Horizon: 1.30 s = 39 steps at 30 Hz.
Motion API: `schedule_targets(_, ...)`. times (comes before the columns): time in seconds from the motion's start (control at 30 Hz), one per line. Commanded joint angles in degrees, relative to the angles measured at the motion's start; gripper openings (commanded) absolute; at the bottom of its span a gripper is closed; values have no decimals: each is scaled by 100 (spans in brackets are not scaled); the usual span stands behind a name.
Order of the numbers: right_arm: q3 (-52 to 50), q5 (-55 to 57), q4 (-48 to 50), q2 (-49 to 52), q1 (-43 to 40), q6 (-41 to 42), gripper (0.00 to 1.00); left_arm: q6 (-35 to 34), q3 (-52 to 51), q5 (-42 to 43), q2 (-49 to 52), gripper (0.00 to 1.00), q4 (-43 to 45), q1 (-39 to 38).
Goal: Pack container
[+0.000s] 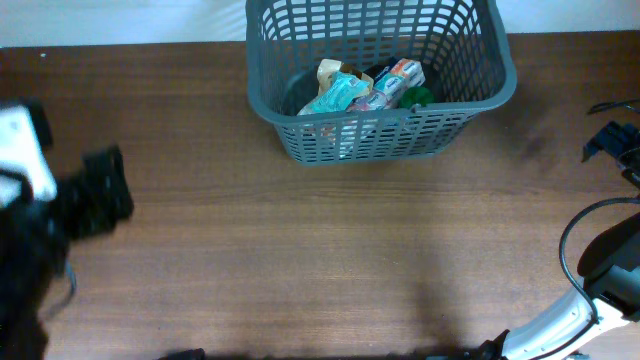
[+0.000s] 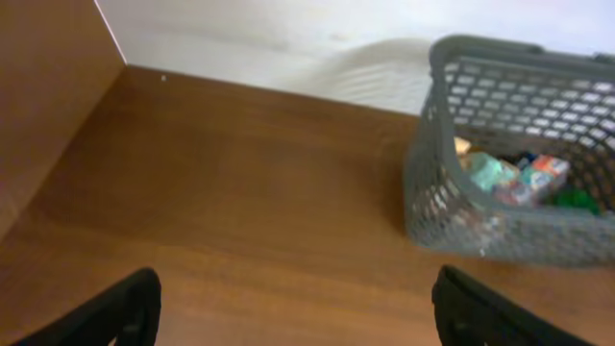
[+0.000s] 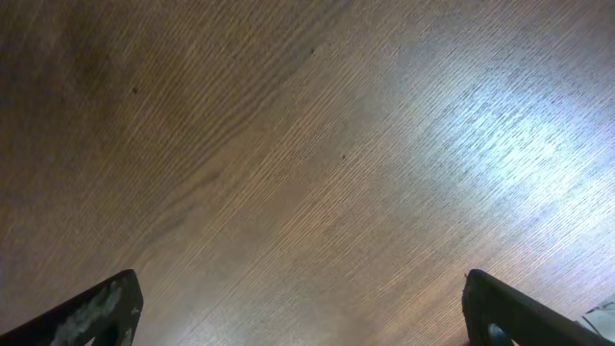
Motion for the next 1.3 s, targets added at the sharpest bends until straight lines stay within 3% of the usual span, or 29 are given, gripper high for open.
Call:
schedule_targets(0.0,-11,-9,13,-68,28,-35,99,168,-293,389,-634,82,46,28)
schedule_targets(0.13,-11,-11,13,-68,28,-35,99,66,-553,730,-1318,82,105,28)
schedule_targets(0.33,-11,-11,13,-68,28,-35,99,-68,-601,726,-1786,83,-680,28)
schedule_targets(0.37,-11,-9,13,-68,28,-35,99,-68,-601,723,-1812,98,-846,28)
schedule_targets(0.4,-11,-11,13,-68,28,-35,99,-68,-601,728,-1825,99,-992,28)
schedule_targets(0.93,-11,-11,13,-68,28,-35,99,-33,-612,732,-1838,99,-1097,26)
schedule_targets(1.27,-11,-11,13,-68,28,-35,99,986,-612,966,-1838,99,-1097,26)
